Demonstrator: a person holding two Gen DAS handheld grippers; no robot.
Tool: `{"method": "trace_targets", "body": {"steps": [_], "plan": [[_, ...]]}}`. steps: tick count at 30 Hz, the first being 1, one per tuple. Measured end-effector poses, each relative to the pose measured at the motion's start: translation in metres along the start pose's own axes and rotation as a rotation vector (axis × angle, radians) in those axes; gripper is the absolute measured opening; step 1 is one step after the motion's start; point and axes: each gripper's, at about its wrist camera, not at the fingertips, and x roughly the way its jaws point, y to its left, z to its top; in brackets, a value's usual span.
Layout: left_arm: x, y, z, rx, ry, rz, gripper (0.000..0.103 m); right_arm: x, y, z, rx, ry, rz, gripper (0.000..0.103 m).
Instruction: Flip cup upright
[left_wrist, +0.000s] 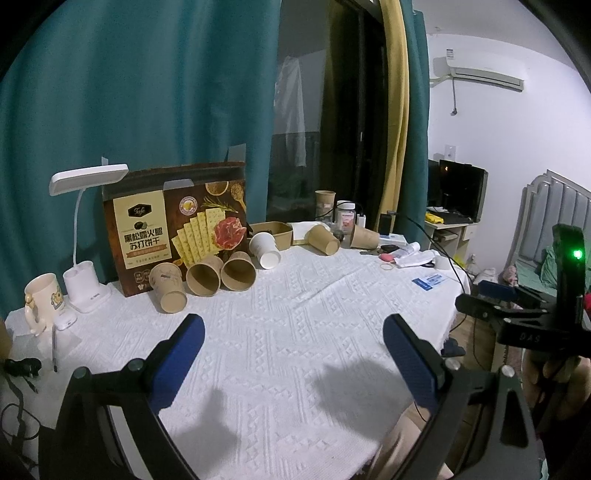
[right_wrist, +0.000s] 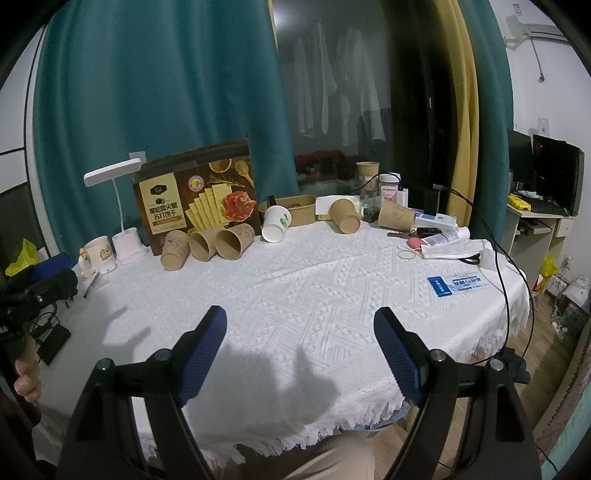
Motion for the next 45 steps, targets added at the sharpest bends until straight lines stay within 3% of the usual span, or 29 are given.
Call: {"method": "trace_targets", "body": {"steps": [45], "plan": [[-0.0001,0.0012,0.006,-0.023,-0.024,-0.007,0.098,0.0013,-0.0044,0.0017,0.005,-0.001,-0.005,0.08]]}}
